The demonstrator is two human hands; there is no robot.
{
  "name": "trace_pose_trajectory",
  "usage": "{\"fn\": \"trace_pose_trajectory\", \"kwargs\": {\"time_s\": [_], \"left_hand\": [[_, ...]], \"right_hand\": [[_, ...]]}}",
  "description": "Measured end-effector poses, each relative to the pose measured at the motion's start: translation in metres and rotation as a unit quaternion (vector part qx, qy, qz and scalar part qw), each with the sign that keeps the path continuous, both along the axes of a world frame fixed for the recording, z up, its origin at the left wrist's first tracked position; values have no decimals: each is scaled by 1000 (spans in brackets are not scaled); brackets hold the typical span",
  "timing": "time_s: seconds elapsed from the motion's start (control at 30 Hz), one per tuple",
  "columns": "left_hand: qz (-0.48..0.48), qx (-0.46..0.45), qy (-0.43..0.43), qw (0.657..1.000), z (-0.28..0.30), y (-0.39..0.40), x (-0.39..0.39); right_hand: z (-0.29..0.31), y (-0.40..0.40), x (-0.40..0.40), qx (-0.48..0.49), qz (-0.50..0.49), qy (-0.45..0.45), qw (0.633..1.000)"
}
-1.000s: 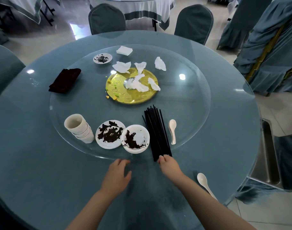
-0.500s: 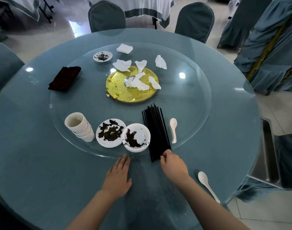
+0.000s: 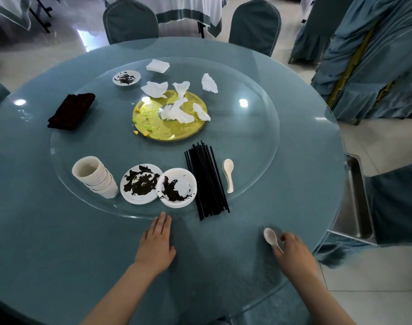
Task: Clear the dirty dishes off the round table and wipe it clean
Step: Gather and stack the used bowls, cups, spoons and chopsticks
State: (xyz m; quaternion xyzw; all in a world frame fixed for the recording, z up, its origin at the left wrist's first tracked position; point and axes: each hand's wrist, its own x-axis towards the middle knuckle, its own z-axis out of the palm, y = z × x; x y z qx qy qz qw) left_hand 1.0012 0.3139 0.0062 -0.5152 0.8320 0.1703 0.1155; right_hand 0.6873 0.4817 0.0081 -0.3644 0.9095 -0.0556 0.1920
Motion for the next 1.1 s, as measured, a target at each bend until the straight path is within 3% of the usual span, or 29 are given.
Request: {"fn": "trace_pose_trajectory", "kwargs": {"time_s": [0.2, 0.47, 0.8, 1.1], "left_hand": [[10, 2, -2, 1000, 0, 1, -2], [24, 6, -2, 1000, 2, 1, -5], [17, 10, 8, 1000, 4, -1, -1], [8, 7, 12, 1000, 4, -3, 2]], "right_hand": [[-2, 18, -5, 73, 22, 11, 997], [5, 8, -2, 40, -9, -27, 999], [47, -112, 9, -93, -24, -138, 986], [51, -192, 14, -74, -25, -166, 983]]}}
